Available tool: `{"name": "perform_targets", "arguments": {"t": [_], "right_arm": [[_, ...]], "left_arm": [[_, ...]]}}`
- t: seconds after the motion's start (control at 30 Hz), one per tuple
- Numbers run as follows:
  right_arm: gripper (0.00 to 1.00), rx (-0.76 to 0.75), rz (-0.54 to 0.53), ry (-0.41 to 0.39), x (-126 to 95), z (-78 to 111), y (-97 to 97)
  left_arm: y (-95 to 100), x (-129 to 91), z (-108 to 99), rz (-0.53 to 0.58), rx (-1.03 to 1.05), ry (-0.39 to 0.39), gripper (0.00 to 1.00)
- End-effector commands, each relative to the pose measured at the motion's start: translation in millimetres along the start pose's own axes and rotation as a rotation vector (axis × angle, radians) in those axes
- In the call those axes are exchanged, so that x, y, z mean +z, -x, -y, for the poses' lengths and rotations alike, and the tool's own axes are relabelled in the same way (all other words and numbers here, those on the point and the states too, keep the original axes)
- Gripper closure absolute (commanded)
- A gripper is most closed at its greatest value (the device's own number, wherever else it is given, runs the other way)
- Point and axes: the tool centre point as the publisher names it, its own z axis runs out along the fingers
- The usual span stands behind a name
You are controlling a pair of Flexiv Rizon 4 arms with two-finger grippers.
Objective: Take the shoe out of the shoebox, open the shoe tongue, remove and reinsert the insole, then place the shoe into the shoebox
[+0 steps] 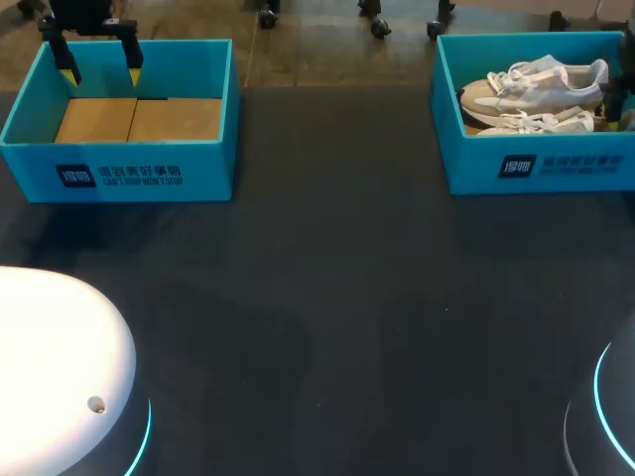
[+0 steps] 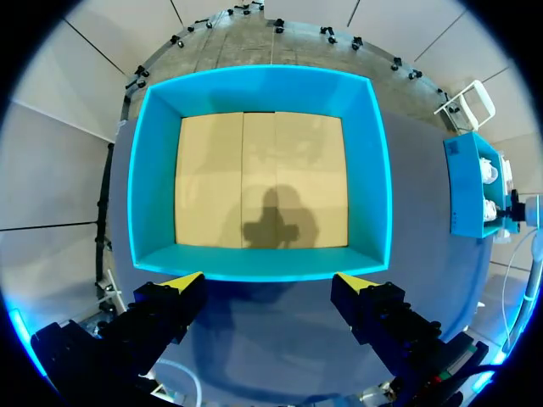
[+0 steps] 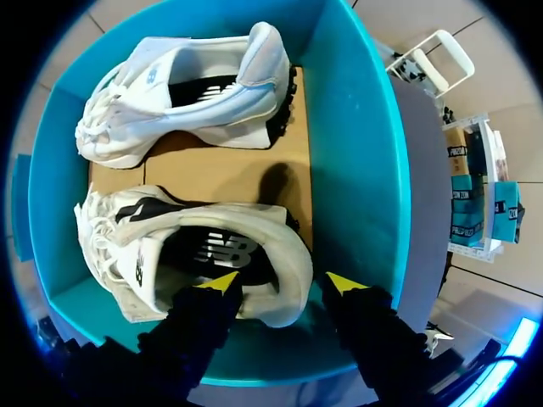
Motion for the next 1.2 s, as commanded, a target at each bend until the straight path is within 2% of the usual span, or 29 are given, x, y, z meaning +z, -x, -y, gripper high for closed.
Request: {"name": "perform_targets", "arguments": {"t": [0.03, 0.2, 0.5, 0.6, 0.77, 0.87, 0.93, 1.0, 1.03, 1.07, 1.1, 1.2], "right_arm": [[0.40, 0.000, -0.006, -0.005, 5, -4.8, 0.9], [0.32, 0.012, -0.011, -0.012, 11, -4.3, 4.7], [0.29, 0.013, -0.017, -0.028, 20, -3.7, 6.2], [0.16, 0.013, -0.019, -0.035, 23, -2.1, 6.6], [0.19, 0.013, -0.029, -0.045, 28, 1.5, 7.2], [0.26, 0.014, -0.044, -0.049, 33, 3.3, 7.3], [0.53, 0.017, -0.057, -0.052, 35, 4.8, 7.5], [0.64, 0.018, -0.059, -0.053, 36, 6.5, 7.5], [0.81, 0.019, -0.060, -0.052, 35, 7.9, 7.2], [0.88, 0.019, -0.060, -0.051, 35, 8.7, 7.1], [1.00, 0.019, -0.061, -0.049, 34, 10.1, 6.8], [1.00, 0.021, -0.062, -0.044, 33, 11.7, 6.7]], "left_arm": [[0.0, 0, 0, 0.000, 0.000, 0.000, 0.00], [0.0, 0, 0, 0.000, 0.000, 0.000, 0.00], [0.0, 0, 0, 0.000, 0.000, 0.000, 0.00], [0.0, 0, 0, 0.000, 0.000, 0.000, 0.00], [0.0, 0, 0, 0.000, 0.000, 0.000, 0.00], [0.0, 0, 0, 0.000, 0.000, 0.000, 0.00], [0.0, 0, 0, 0.000, 0.000, 0.000, 0.00], [0.0, 0, 0, 0.000, 0.000, 0.000, 0.00], [0.0, 0, 0, 0.000, 0.000, 0.000, 0.00], [0.0, 0, 0, 0.000, 0.000, 0.000, 0.00], [0.0, 0, 0, 0.000, 0.000, 0.000, 0.00], [0.0, 0, 0, 0.000, 0.000, 0.000, 0.00]]}}
